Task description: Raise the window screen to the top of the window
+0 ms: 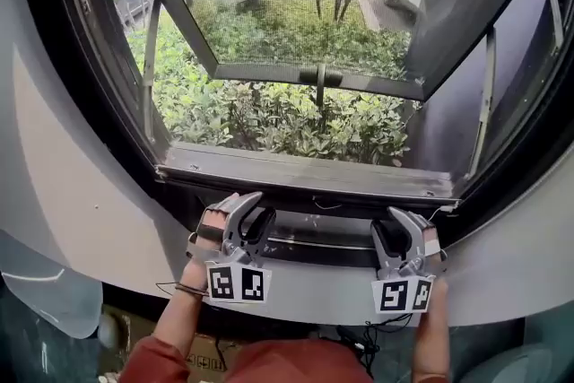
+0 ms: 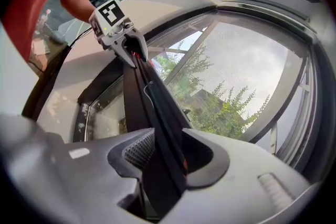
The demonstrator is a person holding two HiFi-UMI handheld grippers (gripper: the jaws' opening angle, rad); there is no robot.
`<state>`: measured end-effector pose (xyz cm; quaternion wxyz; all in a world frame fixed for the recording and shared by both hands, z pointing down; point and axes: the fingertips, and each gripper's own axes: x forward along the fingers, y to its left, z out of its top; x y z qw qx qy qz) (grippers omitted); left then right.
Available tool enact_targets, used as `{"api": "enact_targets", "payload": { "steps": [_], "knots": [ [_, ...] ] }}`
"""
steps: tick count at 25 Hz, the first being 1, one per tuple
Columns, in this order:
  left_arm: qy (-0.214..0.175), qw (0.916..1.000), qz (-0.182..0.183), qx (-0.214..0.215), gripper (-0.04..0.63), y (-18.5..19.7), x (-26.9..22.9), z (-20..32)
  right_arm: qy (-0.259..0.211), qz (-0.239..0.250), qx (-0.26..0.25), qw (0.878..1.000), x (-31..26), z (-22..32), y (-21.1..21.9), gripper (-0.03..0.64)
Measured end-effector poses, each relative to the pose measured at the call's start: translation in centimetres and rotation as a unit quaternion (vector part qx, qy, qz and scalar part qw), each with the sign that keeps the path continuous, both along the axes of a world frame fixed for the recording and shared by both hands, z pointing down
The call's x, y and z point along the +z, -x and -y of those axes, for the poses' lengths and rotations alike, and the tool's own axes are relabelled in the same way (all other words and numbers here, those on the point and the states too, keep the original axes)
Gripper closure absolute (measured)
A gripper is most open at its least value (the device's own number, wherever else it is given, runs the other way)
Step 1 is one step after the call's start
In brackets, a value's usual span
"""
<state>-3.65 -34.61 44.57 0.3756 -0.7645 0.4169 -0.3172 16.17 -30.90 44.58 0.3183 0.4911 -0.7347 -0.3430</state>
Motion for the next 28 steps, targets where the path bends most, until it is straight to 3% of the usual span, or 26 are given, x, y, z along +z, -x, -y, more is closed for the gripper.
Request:
{"api": "enact_targets", "payload": {
  "steps": [6, 10, 16, 22, 28],
  "knots": [
    [-0.010, 0.9930, 0.117, -0.012, 0.436, 0.5, 1.4, 1.3, 0.028, -0.087, 0.025, 0.996, 1.7, 1.3, -1.4, 0.437],
    [-0.009, 0.9879, 0.154, -0.015, 0.436, 0.7, 2.2, 1.9, 0.039, -0.110, 0.031, 0.993, 2.2, 1.7, -1.9, 0.426],
    [-0.017, 0.9885, 0.150, -0.011, 0.436, 0.6, 1.9, 2.2, 0.035, -0.107, 0.026, 0.993, 2.1, 1.7, -1.8, 0.426],
    [0.055, 0.9919, 0.114, -0.010, 0.443, 0.5, 1.8, 2.2, 0.056, -0.083, 0.036, 0.994, 2.0, 1.8, -1.7, 0.426],
    [0.030, 0.9937, 0.107, 0.008, 0.466, 0.6, 2.0, 2.1, 0.055, -0.079, 0.030, 0.995, 2.1, 1.6, -1.6, 0.443]
  ]
}}
